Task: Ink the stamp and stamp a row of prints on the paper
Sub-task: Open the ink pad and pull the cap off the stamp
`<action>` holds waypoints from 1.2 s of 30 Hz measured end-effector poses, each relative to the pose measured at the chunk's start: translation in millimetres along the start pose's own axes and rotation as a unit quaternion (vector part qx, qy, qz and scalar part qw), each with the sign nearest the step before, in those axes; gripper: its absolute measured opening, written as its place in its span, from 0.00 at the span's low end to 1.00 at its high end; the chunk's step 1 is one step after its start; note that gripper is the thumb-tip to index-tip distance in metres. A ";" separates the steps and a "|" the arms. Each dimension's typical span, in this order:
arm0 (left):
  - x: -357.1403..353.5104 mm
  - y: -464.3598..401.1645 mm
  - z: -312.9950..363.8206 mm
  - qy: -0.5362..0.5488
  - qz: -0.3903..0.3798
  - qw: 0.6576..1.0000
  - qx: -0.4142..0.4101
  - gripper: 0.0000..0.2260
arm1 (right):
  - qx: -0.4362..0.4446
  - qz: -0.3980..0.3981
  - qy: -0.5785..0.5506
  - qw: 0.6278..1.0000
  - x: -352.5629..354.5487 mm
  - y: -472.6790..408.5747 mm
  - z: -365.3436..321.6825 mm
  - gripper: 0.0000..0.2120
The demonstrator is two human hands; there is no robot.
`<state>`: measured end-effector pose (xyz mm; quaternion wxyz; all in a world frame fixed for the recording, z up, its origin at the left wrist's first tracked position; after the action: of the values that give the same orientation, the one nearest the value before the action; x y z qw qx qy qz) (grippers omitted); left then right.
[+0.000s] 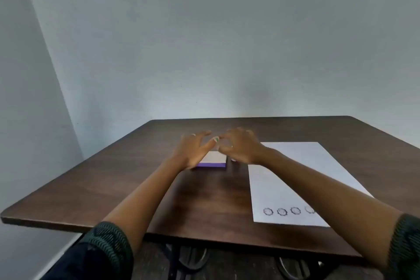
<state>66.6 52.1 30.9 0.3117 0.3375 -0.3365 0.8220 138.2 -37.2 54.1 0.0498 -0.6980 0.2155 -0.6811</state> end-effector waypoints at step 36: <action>2.3 12.4 -74.7 0.141 -0.237 0.958 0.082 0.28 | 0.080 -0.237 -0.086 0.964 -35.1 -30.3 -25.8 0.16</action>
<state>30.3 102.6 -12.4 0.5135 0.3127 -0.1311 0.7883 120.9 8.9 34.3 -0.0395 -0.7791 -0.0164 -0.6255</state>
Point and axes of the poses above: each hand's wrist, its own y-axis away from the middle knuckle, its own x-axis out of the back of the hand, z = x × y, the point moved 9 cm from there along -y, towards the middle knuckle, and after that the axes turned 8 degrees about y, right-handed, at the moved point
